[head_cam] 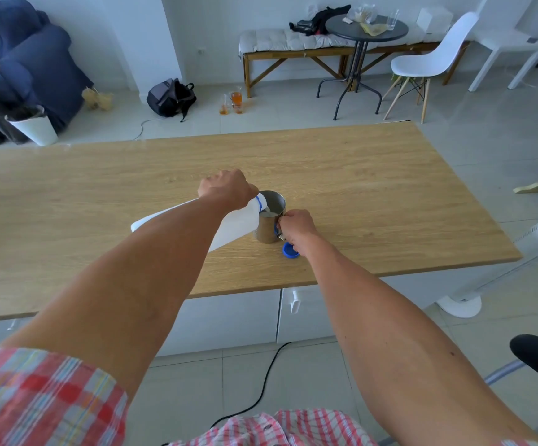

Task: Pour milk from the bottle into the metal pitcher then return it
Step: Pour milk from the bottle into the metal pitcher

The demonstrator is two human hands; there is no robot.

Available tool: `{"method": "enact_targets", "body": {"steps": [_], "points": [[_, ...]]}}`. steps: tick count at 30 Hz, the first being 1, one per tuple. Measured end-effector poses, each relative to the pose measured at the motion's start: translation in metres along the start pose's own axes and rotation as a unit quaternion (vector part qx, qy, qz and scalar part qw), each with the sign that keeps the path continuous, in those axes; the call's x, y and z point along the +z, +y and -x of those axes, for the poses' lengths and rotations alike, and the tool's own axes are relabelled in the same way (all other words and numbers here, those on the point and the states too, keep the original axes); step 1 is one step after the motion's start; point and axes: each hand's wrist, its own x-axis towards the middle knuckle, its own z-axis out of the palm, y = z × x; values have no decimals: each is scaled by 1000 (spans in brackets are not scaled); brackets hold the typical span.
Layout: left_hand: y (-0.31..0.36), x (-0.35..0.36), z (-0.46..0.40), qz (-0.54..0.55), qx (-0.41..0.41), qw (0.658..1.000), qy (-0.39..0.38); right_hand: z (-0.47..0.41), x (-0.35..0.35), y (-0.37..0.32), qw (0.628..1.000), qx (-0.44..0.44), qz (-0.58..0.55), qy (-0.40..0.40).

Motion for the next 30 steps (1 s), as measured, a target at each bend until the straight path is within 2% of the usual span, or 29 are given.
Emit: {"method": "enact_targets", "body": {"steps": [30], "points": [[3,-3,-1,-27,8,1000,-13,0,-1,1,1000,3,-11,-11]]}}
